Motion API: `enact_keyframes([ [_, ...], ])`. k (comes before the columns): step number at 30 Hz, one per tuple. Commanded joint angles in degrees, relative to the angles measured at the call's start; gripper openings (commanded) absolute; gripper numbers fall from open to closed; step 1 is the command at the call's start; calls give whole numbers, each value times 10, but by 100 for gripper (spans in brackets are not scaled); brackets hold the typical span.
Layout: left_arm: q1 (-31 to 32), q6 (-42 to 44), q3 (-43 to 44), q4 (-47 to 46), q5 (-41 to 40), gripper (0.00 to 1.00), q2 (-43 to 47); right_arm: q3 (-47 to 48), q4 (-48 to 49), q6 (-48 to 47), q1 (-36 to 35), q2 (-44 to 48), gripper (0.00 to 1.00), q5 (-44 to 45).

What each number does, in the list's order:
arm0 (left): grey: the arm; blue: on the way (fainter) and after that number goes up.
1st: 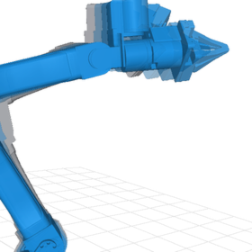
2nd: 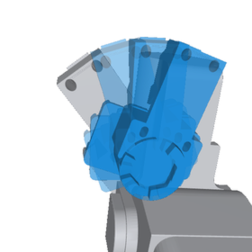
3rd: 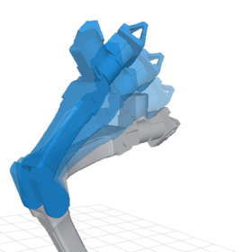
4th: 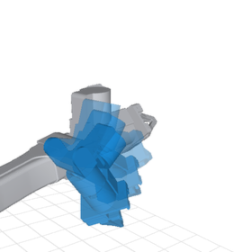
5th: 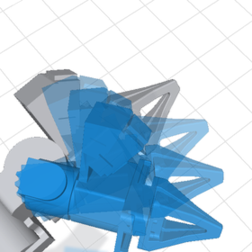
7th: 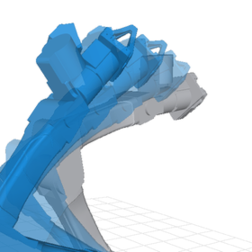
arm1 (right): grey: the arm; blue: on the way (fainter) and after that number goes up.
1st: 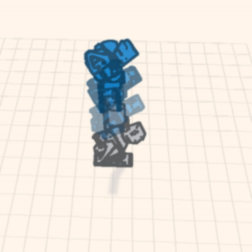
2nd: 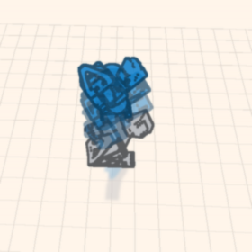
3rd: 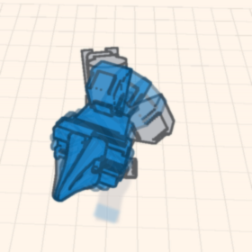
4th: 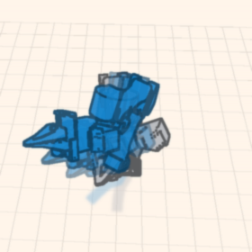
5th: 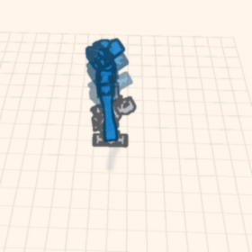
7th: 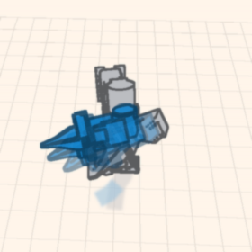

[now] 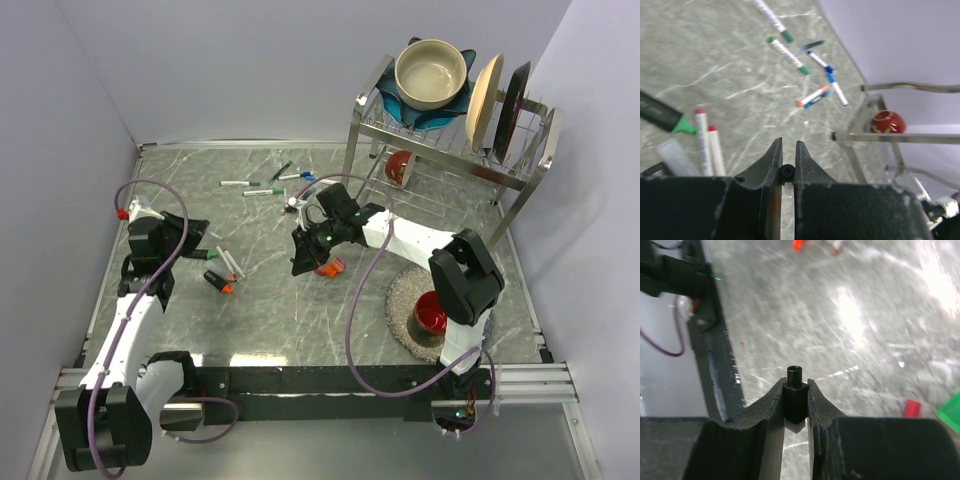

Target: Open the pen caps

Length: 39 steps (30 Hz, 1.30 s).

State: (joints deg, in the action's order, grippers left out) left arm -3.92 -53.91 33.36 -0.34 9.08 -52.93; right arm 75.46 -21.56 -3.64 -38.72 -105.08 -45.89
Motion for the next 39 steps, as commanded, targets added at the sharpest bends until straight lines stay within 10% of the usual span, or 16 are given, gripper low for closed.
enact_keyframes([
  [1, -14, 21, -26, 38, -31, 1, -25, 28, -23, -18, 5, -7, 0, 39],
  [18, -39, 20, -8, -48, 49, 1, -265, 35, -39, -34, 24, -10, 2, 45],
  [28, -39, 43, 15, -34, 35, 32, -292, 37, -44, -37, 26, -16, 3, 41],
  [39, -39, 48, 33, -8, 52, 43, -239, 52, -80, -84, 28, -34, 6, 172],
])
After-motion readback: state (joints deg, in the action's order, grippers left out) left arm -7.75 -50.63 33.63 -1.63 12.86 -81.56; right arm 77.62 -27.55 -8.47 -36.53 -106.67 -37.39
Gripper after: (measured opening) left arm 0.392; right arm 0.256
